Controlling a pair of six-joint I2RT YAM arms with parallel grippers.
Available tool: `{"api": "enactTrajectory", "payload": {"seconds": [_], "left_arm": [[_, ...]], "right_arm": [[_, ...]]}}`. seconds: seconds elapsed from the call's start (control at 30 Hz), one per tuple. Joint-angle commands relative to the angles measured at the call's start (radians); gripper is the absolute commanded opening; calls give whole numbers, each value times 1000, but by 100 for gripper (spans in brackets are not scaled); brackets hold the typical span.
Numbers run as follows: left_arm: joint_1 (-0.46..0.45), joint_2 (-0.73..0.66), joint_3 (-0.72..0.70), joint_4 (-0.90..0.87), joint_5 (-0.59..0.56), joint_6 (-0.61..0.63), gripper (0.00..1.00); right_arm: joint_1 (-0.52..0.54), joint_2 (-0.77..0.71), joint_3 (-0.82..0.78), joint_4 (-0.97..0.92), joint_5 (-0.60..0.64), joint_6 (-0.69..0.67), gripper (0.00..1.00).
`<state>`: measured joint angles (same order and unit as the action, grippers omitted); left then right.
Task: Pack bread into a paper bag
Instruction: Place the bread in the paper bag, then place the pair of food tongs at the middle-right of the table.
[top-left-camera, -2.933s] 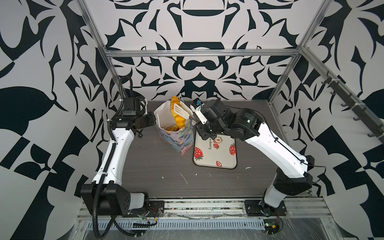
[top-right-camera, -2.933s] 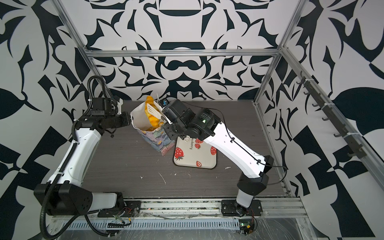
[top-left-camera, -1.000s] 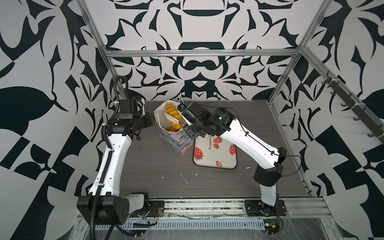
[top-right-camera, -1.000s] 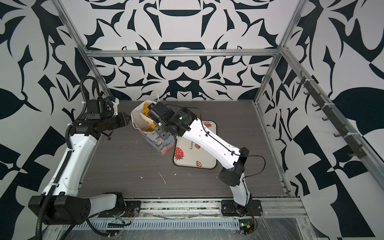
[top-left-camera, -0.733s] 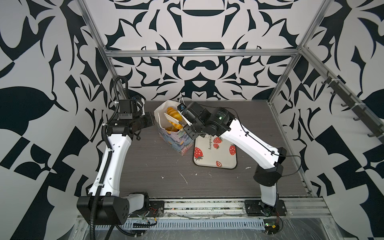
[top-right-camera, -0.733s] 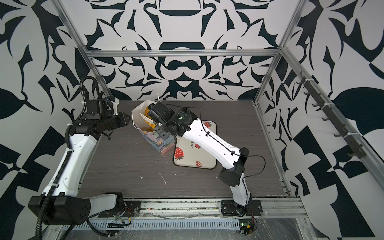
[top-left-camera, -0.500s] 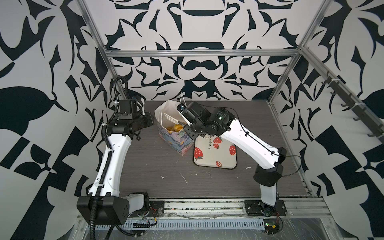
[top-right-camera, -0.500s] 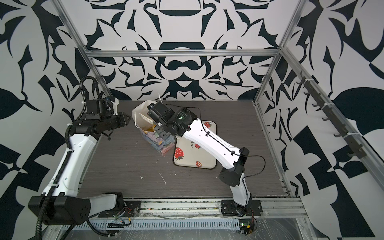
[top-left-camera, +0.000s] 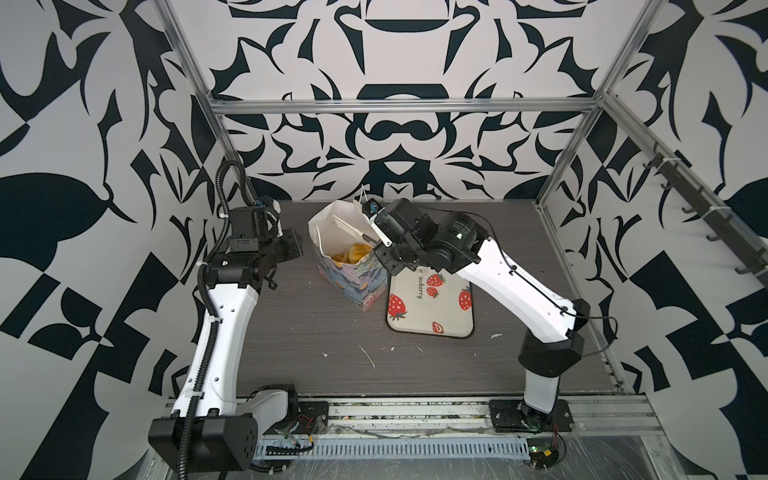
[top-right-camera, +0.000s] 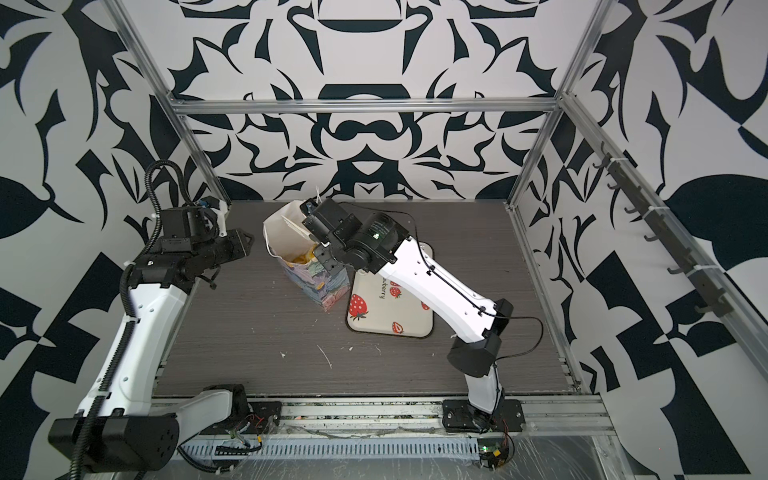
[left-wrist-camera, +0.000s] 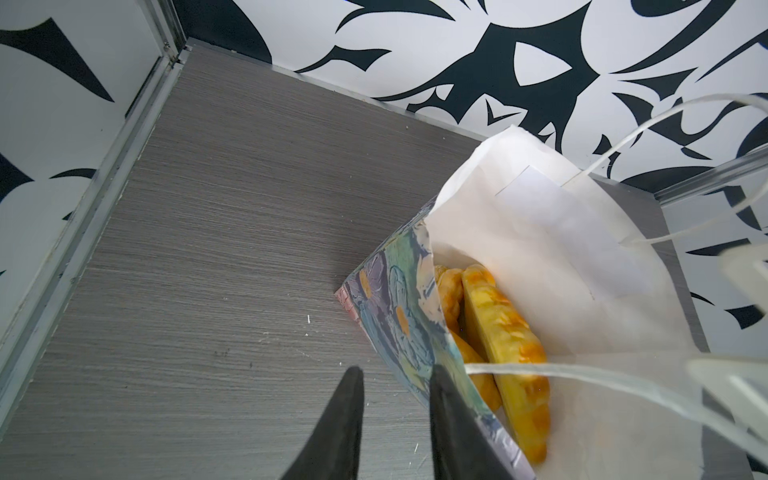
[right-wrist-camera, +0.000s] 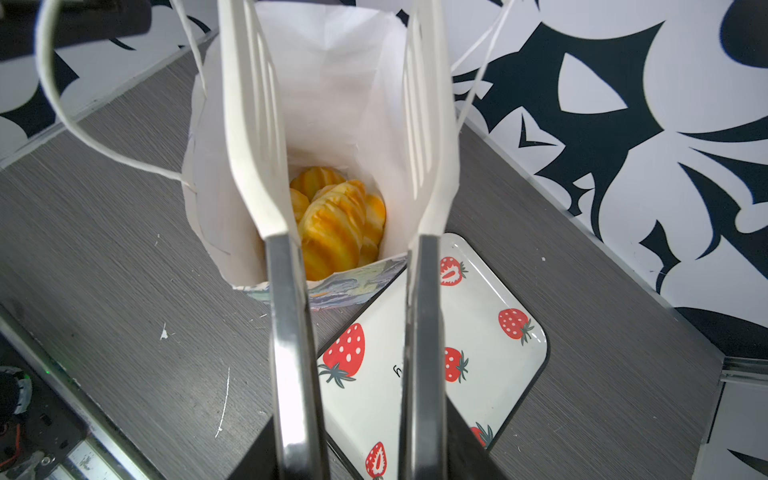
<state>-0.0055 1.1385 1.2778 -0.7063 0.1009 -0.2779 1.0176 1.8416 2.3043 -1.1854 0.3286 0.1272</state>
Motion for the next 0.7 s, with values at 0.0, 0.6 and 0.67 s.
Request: {"api": "enactTrajectory", "payload": {"seconds": [0.0, 0.6, 0.67], "left_arm": [[6, -38, -25, 35, -29, -26, 33], [12, -83, -124, 81, -59, -51, 51], [12, -88, -144, 95, -56, -58, 55]], "right_arm": [[-11, -106, -20, 76, 42, 1, 47], [-323, -495, -464, 129, -49, 70, 47], [-369, -527, -516, 140, -71, 76, 47]]}}
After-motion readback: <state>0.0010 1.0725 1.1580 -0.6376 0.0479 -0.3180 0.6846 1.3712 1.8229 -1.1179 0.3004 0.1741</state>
